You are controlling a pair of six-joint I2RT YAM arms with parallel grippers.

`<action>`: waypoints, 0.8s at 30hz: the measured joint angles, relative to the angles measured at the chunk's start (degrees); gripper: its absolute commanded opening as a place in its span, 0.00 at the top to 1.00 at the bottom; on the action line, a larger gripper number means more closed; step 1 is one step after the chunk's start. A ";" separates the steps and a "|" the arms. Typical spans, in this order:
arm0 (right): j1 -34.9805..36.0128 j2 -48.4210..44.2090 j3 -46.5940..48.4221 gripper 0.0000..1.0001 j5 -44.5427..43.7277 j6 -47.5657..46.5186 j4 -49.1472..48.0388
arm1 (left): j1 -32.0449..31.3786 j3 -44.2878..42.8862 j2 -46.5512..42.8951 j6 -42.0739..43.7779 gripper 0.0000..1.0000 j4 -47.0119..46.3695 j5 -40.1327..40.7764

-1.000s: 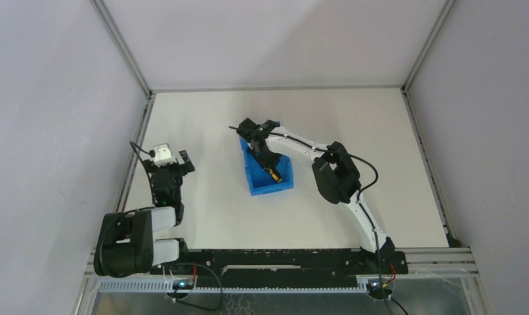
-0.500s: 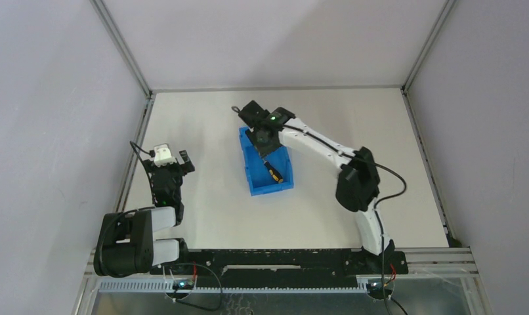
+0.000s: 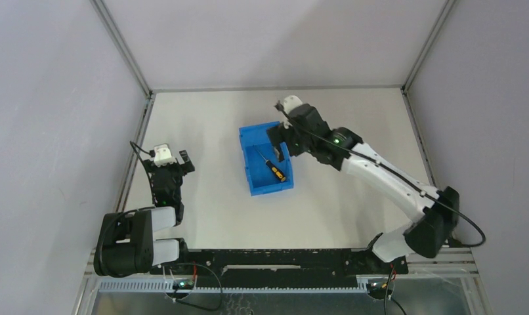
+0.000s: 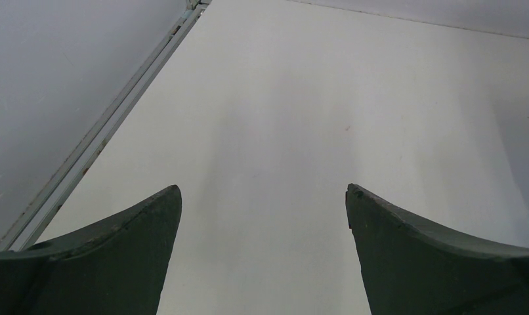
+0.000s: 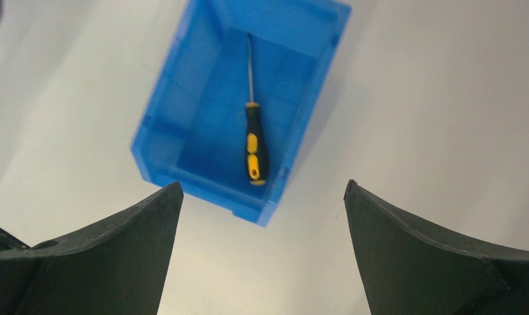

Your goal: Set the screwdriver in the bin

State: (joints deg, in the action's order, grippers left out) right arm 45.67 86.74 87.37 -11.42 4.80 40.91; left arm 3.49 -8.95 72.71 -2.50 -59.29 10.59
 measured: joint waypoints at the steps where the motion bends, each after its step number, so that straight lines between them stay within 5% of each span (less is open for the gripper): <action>1: -1.01 -2.73 -4.70 0.00 1.09 0.50 -2.38 | 0.00 0.00 0.00 0.00 0.00 0.00 0.00; 16: -25.05 -31.43 -48.92 0.00 9.81 10.29 -22.29 | 0.00 0.00 0.00 0.00 0.00 0.00 0.00; 24: -28.79 -36.00 -56.74 0.00 7.19 12.00 -24.41 | 0.00 0.00 0.00 0.00 0.00 0.00 0.00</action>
State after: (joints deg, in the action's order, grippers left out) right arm 16.88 50.74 30.63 -4.23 16.80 16.49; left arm 3.49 -8.95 72.71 -2.50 -59.29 10.59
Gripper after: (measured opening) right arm 0.993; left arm 0.996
